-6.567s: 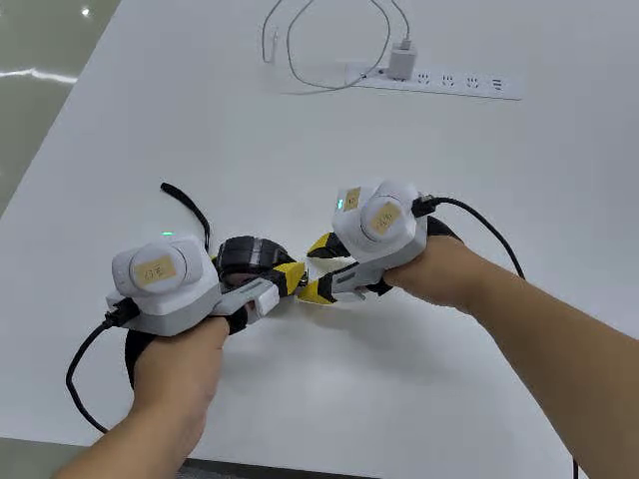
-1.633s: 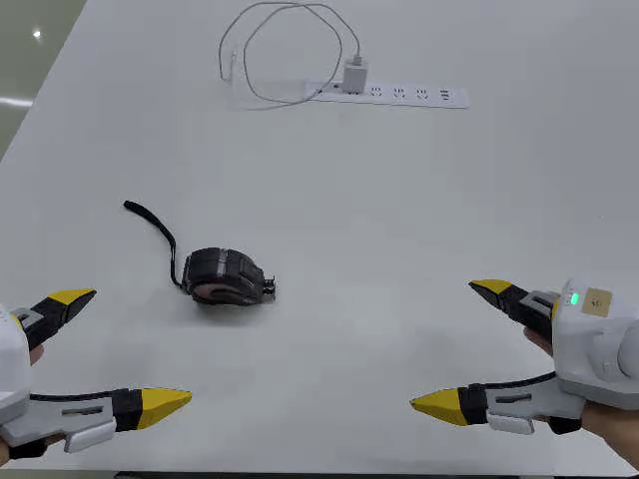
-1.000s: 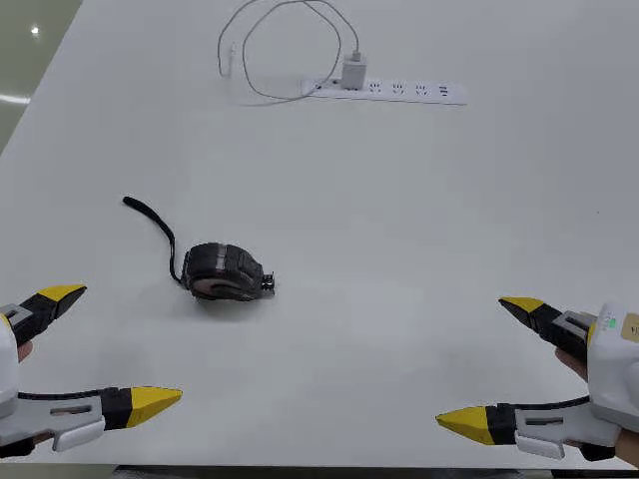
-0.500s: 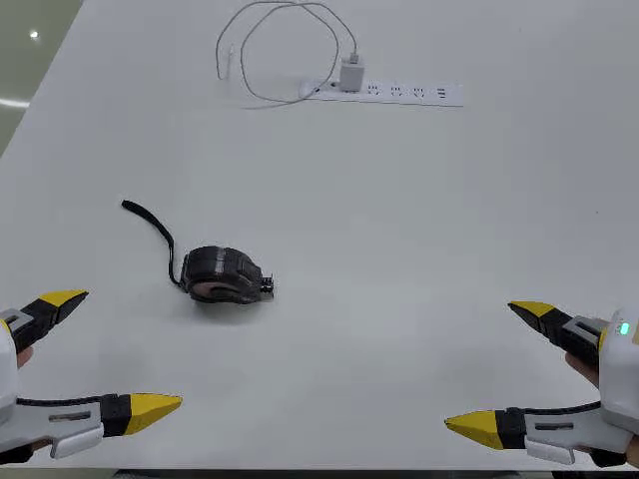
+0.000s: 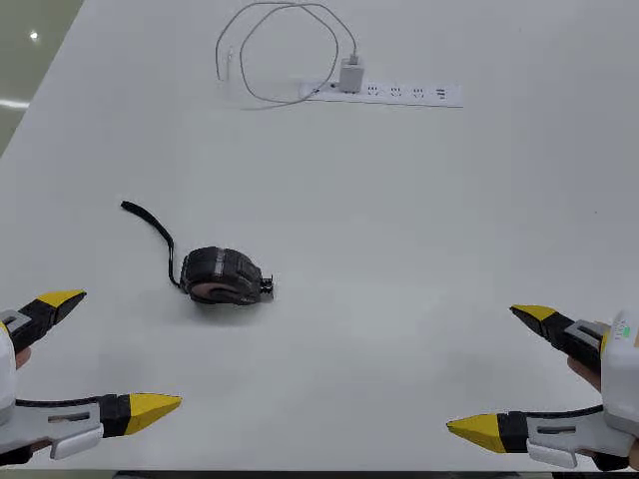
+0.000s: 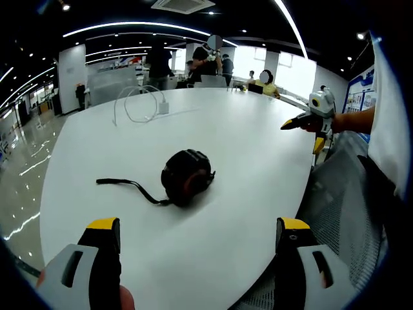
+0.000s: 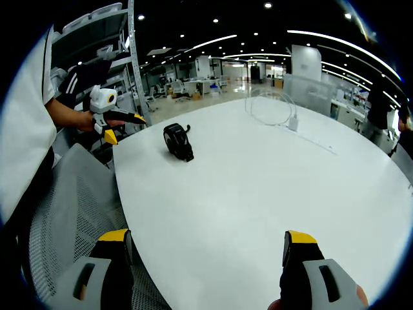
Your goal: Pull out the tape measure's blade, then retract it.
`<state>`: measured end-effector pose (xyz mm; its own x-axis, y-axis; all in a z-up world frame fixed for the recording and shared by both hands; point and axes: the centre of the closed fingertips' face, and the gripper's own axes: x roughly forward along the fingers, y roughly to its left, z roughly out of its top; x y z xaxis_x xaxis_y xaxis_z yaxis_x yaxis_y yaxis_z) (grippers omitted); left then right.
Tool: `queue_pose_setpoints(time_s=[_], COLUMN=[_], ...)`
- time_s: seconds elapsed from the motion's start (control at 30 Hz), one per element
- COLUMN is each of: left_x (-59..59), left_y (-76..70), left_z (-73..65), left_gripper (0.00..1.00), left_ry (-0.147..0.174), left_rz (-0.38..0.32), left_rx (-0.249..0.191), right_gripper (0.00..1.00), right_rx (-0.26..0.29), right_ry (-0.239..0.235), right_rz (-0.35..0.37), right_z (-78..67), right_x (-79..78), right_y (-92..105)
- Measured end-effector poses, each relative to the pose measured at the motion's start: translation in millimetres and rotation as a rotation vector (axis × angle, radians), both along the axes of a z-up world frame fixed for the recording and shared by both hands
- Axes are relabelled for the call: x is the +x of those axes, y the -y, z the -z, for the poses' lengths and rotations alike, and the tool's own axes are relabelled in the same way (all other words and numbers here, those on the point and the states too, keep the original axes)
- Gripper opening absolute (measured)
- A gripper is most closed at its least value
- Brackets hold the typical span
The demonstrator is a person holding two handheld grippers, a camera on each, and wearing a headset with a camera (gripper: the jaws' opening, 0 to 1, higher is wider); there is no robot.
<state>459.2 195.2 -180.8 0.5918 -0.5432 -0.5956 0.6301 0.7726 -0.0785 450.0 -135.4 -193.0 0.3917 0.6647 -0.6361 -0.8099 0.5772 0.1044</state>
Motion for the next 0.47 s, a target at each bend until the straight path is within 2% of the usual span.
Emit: queue_pose_setpoints(time_s=[0.03,0.47], left_x=[-1.0,-0.1], left_y=[0.4,-0.4], left_z=[0.7,0.0], left_gripper=[0.99,0.99], left_ry=[-0.01,-0.013], left_rz=[-0.002,-0.005], left_rx=[-0.006,-0.019], right_gripper=[0.96,0.96], right_rx=[-0.001,-0.002], right_ry=[-0.001,-0.001], right_rz=[0.0,0.005], right_z=[0.3,0.6], right_x=[-0.3,-1.2], right_y=[0.2,2.4])
